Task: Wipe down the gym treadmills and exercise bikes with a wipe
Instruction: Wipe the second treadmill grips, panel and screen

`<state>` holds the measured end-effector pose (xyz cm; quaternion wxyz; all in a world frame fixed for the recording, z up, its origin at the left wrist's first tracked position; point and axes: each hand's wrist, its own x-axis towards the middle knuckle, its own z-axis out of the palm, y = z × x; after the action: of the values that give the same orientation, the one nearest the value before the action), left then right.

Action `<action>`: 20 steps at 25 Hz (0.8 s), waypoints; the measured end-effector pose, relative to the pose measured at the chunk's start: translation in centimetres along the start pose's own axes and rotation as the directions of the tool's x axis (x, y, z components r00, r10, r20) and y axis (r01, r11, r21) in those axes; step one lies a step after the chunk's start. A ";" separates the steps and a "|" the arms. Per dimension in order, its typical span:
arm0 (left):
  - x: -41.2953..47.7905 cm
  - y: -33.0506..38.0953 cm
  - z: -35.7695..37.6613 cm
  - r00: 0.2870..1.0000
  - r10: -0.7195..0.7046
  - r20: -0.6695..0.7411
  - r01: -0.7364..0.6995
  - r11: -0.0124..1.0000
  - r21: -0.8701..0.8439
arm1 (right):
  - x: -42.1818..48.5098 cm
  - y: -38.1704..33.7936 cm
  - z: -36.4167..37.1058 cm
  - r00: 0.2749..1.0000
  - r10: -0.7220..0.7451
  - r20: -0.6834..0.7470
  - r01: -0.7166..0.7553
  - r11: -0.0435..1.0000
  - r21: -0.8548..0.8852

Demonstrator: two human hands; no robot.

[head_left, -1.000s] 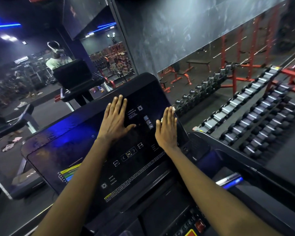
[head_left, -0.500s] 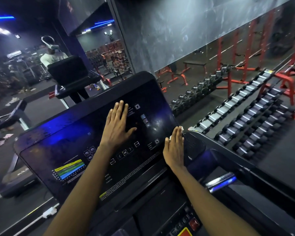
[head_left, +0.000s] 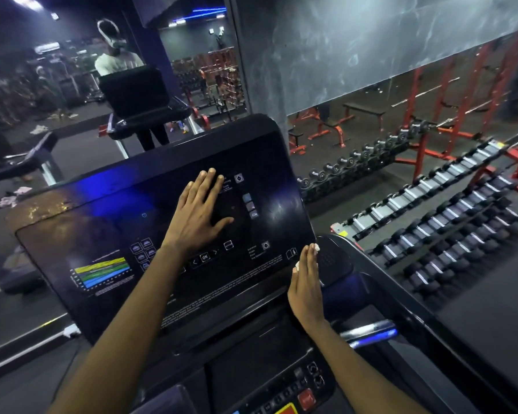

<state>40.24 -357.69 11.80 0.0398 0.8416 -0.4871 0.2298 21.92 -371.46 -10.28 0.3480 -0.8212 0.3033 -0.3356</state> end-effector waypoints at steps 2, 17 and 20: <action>-0.1 0.1 0.1 1.000 -0.016 -0.007 0.016 1.000 -0.001 | 0.0 0.7 -0.5 0.999 -0.023 -0.042 0.026 0.997 0.072; -5.7 0.1 -1.1 0.989 -0.149 0.023 0.151 0.986 -0.075 | 1.1 -2.4 -4.4 0.992 0.120 0.037 -0.125 0.919 0.373; -10.4 -0.6 -2.7 0.956 -0.293 -0.019 0.288 0.949 -0.131 | 0.7 -5.1 -4.7 0.938 0.113 0.327 -0.229 0.912 0.340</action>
<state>35.45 -348.29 9.85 0.1358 0.8954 -0.3706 0.2061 20.07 -370.77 -3.54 0.5676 -0.7514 0.2490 -0.2262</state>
